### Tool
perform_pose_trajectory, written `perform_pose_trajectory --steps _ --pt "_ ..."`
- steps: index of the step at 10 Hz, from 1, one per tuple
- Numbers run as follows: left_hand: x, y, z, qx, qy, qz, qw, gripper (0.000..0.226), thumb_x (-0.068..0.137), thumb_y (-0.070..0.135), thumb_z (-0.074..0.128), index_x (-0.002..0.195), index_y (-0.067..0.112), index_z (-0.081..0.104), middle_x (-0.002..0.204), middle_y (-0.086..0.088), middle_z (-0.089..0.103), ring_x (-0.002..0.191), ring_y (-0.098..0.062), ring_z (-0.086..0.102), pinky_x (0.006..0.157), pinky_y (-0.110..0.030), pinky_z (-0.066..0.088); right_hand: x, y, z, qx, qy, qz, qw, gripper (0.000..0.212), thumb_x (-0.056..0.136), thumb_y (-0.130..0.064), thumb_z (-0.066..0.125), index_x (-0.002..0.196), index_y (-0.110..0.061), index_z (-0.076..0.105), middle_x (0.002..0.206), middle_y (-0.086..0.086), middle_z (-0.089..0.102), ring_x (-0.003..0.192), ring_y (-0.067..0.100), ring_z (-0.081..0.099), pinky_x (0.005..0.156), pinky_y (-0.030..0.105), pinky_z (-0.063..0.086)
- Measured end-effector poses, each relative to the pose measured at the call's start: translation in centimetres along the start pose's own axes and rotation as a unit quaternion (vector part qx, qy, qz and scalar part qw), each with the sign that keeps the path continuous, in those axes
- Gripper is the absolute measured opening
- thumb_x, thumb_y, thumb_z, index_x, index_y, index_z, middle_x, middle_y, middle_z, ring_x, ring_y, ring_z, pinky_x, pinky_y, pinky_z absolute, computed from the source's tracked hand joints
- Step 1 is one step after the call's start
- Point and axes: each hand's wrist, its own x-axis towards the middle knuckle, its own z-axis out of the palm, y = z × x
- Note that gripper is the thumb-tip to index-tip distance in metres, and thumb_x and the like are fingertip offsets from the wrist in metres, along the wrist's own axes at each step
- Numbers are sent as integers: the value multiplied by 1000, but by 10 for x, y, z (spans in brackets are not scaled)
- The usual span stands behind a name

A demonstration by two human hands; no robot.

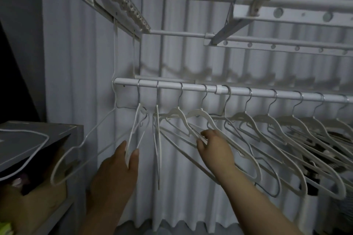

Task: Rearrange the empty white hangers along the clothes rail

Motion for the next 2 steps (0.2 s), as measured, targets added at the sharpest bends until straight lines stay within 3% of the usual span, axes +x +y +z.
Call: perform_pose_trajectory --steps 2 --pt "-31 23 -12 -32 89 64 993 44 93 38 38 132 18 46 136 -8 50 127 -28 41 100 -39 36 -23 19 -26 18 30 -7 999 35 92 -17 47 124 -6 54 128 10 53 122 23 45 98 28 37"
